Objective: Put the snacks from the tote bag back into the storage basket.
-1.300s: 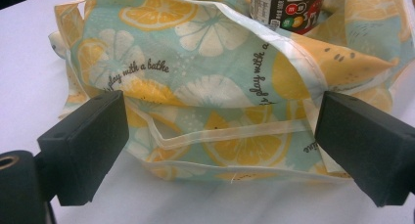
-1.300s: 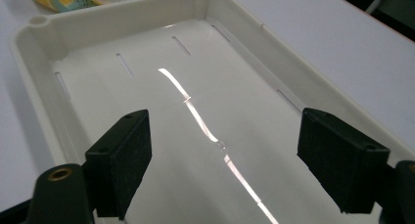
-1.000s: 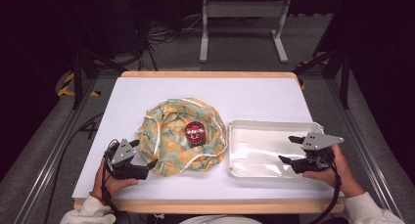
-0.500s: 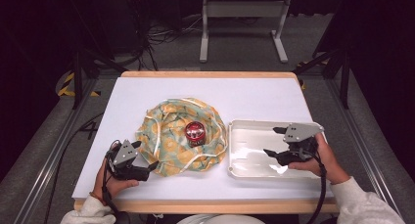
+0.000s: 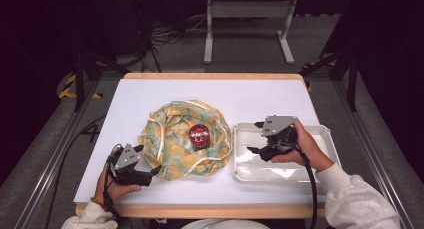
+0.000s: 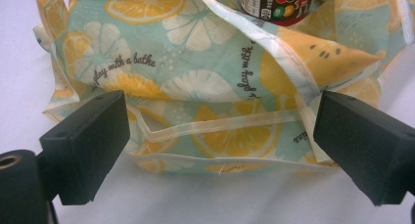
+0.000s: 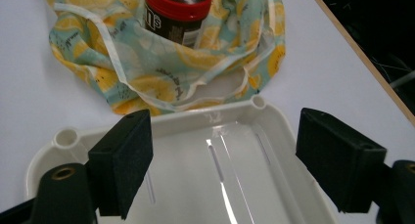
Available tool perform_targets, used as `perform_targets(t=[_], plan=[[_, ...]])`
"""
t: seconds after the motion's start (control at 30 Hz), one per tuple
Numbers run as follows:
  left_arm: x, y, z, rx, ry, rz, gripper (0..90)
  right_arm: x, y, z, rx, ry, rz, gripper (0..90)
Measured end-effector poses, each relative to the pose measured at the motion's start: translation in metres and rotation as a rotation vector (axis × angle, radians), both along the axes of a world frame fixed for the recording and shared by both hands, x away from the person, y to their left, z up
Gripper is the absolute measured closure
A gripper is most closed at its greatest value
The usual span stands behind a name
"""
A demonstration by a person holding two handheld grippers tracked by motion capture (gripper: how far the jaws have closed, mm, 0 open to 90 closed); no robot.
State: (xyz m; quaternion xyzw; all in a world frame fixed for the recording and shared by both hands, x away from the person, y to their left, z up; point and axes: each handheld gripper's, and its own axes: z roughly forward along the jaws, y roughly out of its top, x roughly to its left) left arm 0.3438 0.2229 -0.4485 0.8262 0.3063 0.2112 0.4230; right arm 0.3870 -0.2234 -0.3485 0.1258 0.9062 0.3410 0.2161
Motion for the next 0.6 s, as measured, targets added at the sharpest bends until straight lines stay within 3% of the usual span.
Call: perform_targets(t=[0.2, 0.6], plan=[[0.000, 0.001, 0.000, -0.001, 0.001, -0.004, 7.2, 0.009, 0.025, 0.005, -0.016, 0.024, 0.051, 22.4], [0.000, 0.002, -0.001, 0.003, 0.007, -0.006, 7.3, 0.024, 0.057, 0.006, -0.047, 0.053, 0.094, 21.8]])
